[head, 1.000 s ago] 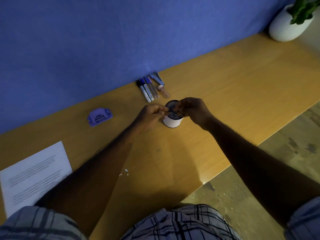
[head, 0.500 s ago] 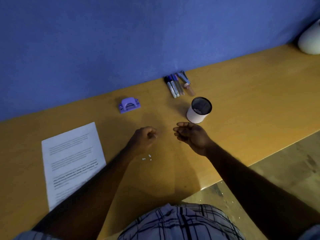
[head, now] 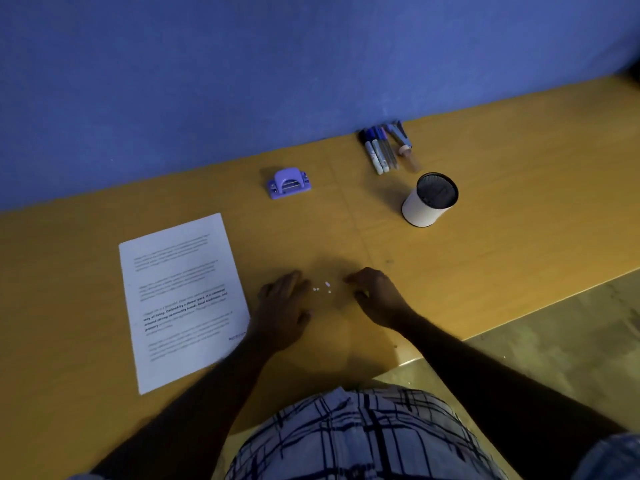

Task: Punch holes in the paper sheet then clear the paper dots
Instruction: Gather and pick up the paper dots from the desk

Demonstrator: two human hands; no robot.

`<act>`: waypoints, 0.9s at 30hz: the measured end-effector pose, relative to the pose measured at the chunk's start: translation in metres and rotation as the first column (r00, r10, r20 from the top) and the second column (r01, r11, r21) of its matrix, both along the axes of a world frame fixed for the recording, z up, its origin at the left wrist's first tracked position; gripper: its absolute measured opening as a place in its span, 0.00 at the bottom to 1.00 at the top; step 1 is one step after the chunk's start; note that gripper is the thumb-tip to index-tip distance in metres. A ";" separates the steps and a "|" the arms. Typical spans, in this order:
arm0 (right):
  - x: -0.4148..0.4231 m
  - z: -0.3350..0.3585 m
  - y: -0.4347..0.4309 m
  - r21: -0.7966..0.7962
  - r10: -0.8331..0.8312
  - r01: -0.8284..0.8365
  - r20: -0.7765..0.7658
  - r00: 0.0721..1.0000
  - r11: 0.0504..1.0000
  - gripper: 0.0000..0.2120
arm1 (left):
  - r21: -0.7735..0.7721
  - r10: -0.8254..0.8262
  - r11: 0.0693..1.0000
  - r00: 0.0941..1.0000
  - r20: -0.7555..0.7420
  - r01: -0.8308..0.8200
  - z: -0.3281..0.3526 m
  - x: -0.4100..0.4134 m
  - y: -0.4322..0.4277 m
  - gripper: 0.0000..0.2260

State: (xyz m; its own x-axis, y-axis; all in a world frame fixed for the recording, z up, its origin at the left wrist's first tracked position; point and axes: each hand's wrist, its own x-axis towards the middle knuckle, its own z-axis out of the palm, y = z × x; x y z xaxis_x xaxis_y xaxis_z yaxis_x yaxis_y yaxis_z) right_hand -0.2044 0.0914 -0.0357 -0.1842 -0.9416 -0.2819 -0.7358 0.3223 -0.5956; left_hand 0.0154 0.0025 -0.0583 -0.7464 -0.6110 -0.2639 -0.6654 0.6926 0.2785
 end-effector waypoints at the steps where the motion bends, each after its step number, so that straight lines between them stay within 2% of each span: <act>1: 0.004 -0.005 0.003 0.017 0.054 -0.053 -0.065 0.996 0.998 0.20 | -0.016 -0.002 1.000 1.000 0.022 0.002 -0.003 0.000 0.004 0.29; 7: 0.022 -0.021 0.009 0.083 0.228 -0.213 -0.379 0.897 0.974 0.30 | -0.114 -0.024 0.993 0.997 0.077 0.033 -0.011 -0.004 0.012 0.33; 13: 0.026 -0.029 0.008 0.106 0.287 -0.273 -0.518 0.805 0.956 0.33 | -0.162 -0.045 0.985 0.994 0.101 0.061 -0.013 -0.006 0.017 0.34; 24: 0.035 -0.033 0.011 0.110 0.251 -0.228 -0.533 0.808 0.968 0.32 | -0.139 -0.012 0.990 0.997 0.081 0.023 -0.017 -0.009 0.021 0.32; 26: 0.034 -0.030 0.009 0.112 0.232 -0.203 -0.477 0.848 0.973 0.30 | -0.126 -0.014 0.992 0.997 0.079 0.024 -0.015 -0.009 0.019 0.31; 27: 0.033 -0.029 0.007 0.094 0.198 -0.174 -0.402 0.894 0.980 0.29 | -0.121 -0.013 0.992 0.998 0.062 0.021 -0.014 -0.009 0.017 0.31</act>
